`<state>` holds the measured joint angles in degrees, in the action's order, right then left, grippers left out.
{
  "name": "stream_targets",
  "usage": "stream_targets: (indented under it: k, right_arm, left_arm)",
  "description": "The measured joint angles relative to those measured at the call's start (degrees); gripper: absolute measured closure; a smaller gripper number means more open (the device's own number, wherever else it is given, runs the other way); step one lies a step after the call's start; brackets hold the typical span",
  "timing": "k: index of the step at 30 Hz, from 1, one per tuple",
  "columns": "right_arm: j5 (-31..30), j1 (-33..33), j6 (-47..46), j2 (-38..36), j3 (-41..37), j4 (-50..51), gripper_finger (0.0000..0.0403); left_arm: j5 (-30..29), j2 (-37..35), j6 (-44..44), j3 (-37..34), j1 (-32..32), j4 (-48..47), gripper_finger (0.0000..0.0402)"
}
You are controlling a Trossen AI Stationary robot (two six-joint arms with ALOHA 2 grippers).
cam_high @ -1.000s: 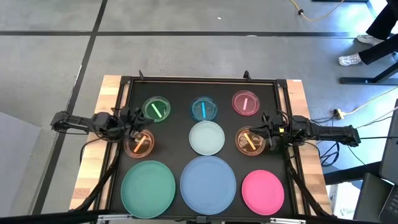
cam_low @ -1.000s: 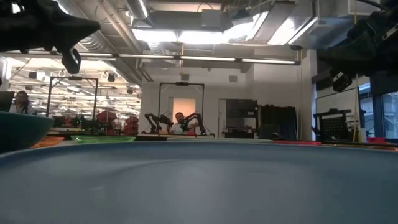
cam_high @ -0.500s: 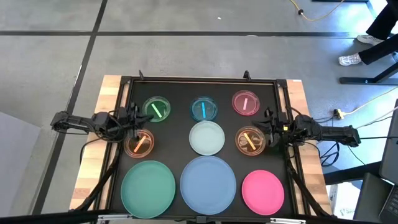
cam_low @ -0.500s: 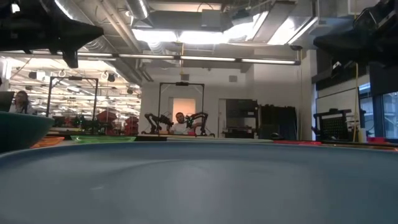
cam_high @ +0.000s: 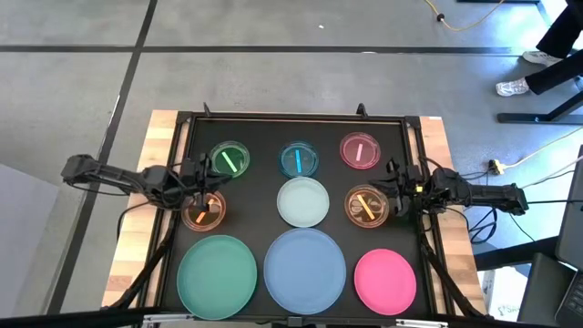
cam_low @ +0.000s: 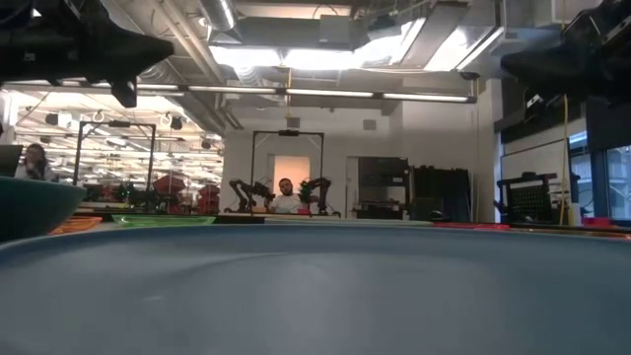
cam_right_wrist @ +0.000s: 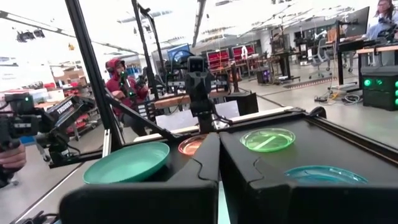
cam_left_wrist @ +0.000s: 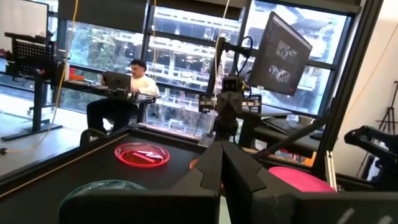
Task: Stack plastic plates
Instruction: Stack the green plate on top of the blue plate
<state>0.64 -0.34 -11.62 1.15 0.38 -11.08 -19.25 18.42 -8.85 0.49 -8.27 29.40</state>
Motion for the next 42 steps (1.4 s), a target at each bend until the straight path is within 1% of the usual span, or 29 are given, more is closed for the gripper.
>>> stream_targets:
  k: [2, 6, 9, 11, 14, 17, 20, 25, 29, 35, 38, 42]
  right_arm:
    - [0.1, 0.0, 0.0, 2.12, 0.02, -2.08, 0.0395]
    - [0.94, 0.0, -0.04, 9.66, 0.02, -7.01, 0.0395]
    - [1.03, 0.0, -0.01, 17.93, 0.51, -12.84, 0.0395]
    - [1.45, 0.0, 0.16, 24.43, 2.84, -15.56, 0.0395]
    - [2.79, 0.0, 1.02, 35.04, 7.7, -16.47, 0.0395]
    - [3.04, 0.0, 2.02, 46.19, 12.73, -16.12, 0.0395]
    - [2.98, 0.52, 3.25, 55.64, 18.29, -17.9, 0.0395]
    - [-0.02, 5.17, 6.19, 71.48, 27.88, -19.32, 0.0395]
    - [-1.07, 9.38, 8.96, 82.35, 37.0, -19.29, 0.0395]
    - [-1.07, 12.98, 9.04, 95.04, 49.48, -17.79, 0.0395]
    - [-1.11, 13.64, 7.4, 100.53, 55.05, -17.75, 0.0395]
    - [-1.09, 13.94, 5.33, 107.15, 62.95, -16.49, 0.0395]
  left_arm:
    - [-0.19, 2.85, 0.01, 0.0, -0.02, 2.44, 0.04]
    - [-1.22, 6.77, 1.22, 0.0, 0.01, 6.73, 0.04]
    - [-1.21, 8.18, 3.33, 0.0, 0.02, 8.21, 0.04]
    - [-1.2, 8.34, 4.36, 0.0, 0.02, 8.38, 0.04]
    - [-1.45, 8.32, 3.21, 0.0, 0.06, 8.49, 0.04]
    - [-3.92, 8.31, 7.85, 0.0, 0.63, 10.35, 0.04]
    - [-3.72, 8.21, 9.67, 0.0, 1.16, 12.03, 0.04]
    - [-4.46, 8.15, 9.23, 0.04, 1.17, 19.06, 0.04]
    - [-2.99, 8.31, 9.26, 0.04, 0.95, 19.08, 0.04]
    - [-2.6, 8.37, 7.3, 0.04, 0.94, 18.85, 0.04]
    - [-2.8, 8.37, 8.25, 0.04, 0.96, 18.87, 0.04]
    - [-5.63, 8.37, 9.25, 0.04, 0.98, 19.02, 0.04]
